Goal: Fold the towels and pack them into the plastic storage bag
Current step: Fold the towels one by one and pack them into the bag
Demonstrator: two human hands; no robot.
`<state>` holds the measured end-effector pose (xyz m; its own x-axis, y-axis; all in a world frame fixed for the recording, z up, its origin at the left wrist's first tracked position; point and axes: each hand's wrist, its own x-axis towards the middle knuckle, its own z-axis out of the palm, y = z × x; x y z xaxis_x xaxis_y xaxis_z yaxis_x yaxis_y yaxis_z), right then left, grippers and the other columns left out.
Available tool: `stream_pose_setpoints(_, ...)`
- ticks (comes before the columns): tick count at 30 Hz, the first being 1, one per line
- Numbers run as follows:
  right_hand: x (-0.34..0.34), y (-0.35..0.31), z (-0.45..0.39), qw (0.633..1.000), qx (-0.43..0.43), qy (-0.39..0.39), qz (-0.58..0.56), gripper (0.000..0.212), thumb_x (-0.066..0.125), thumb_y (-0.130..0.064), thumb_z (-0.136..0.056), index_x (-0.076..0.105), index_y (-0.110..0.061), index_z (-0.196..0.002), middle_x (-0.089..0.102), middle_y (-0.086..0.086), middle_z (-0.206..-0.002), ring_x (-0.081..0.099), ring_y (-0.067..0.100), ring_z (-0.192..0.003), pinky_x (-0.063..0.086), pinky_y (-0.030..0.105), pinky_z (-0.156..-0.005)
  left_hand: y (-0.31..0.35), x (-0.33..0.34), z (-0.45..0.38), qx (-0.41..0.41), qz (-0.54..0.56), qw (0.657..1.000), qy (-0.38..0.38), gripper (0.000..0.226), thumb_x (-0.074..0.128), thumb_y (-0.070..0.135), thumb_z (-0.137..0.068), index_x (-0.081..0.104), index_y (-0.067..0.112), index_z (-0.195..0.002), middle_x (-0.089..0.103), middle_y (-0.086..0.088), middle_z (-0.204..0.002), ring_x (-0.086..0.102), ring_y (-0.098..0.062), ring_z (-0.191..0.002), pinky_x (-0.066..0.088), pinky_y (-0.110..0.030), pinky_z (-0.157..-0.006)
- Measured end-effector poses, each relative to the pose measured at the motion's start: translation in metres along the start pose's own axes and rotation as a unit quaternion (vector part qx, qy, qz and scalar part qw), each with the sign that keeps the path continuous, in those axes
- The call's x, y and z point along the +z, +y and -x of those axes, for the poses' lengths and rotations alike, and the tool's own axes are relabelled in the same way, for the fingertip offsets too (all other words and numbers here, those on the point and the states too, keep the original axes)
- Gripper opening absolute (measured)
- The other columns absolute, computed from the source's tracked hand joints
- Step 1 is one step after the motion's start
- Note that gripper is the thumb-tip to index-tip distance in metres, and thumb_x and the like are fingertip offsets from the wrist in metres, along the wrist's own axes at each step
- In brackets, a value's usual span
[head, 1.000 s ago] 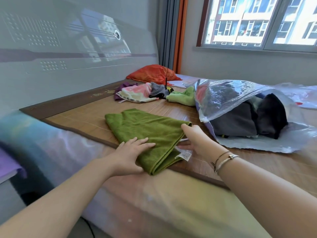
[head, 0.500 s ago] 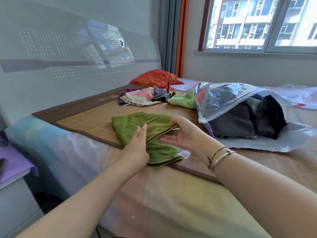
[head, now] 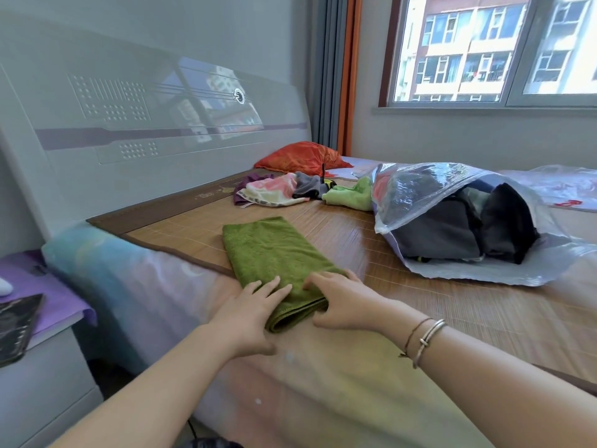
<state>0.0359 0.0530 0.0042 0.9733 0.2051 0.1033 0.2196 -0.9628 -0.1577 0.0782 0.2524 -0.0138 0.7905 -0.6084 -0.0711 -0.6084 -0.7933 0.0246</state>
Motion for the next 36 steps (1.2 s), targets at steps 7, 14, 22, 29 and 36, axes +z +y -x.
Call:
stream_pose_setpoints(7,0.007,0.003,-0.011,0.985,-0.068,0.06,0.147,0.034,0.055,-0.028,-0.083,0.048,-0.015,-0.114,0.059,0.002,-0.108,0.06,0.027,-0.096,0.043,0.033,-0.073,-0.013,0.01,-0.011,0.024,-0.059,0.995,0.078,0.092,0.06,0.02,-0.077,0.007,0.039,-0.15,0.013,0.016,-0.158,0.024,-0.016,-0.136,0.021,-0.035,-0.114)
stream_pose_setpoints(14,0.003,0.007,-0.004,0.979,-0.058,0.156,0.117,0.022,0.04,-0.033,-0.099,0.051,-0.014,-0.098,0.066,0.004,-0.092,0.062,0.03,-0.085,0.033,0.033,-0.064,-0.014,0.009,-0.015,0.032,0.088,0.983,0.158,0.068,0.058,0.041,-0.075,0.038,0.037,-0.141,0.046,0.015,-0.142,0.035,-0.016,-0.134,0.02,-0.042,-0.115)
stream_pose_setpoints(22,-0.02,0.025,0.029,0.978,-0.067,0.136,0.145,0.026,0.052,-0.035,-0.076,0.05,-0.02,-0.097,0.061,-0.009,-0.082,0.059,0.019,-0.085,0.044,0.033,-0.083,0.007,-0.01,-0.015,0.136,0.383,0.893,0.193,0.046,0.052,0.017,-0.077,0.064,0.028,-0.121,0.065,0.021,-0.118,0.055,0.007,-0.115,0.039,-0.02,-0.102)
stream_pose_setpoints(29,-0.042,0.034,0.027,0.901,0.116,0.23,-0.35,0.008,0.068,-0.004,-0.075,0.065,-0.008,-0.081,0.06,0.002,-0.071,0.054,0.013,-0.066,0.046,0.032,-0.065,0.011,-0.034,-0.005,0.121,0.488,0.838,0.209,0.019,0.054,0.02,-0.096,0.066,0.03,-0.108,0.069,0.02,-0.106,0.06,0.004,-0.104,0.045,-0.014,-0.088)
stream_pose_setpoints(36,-0.051,0.012,-0.016,0.828,0.132,0.291,-0.462,0.015,0.066,-0.026,-0.089,0.07,-0.013,-0.096,0.072,0.004,-0.097,0.067,0.015,-0.094,0.054,0.031,-0.084,-0.011,-0.051,-0.022,-0.08,0.653,0.728,0.195,0.024,0.065,0.048,-0.084,0.068,0.027,-0.095,0.07,0.001,-0.101,0.065,-0.018,-0.099,0.051,-0.04,-0.091)
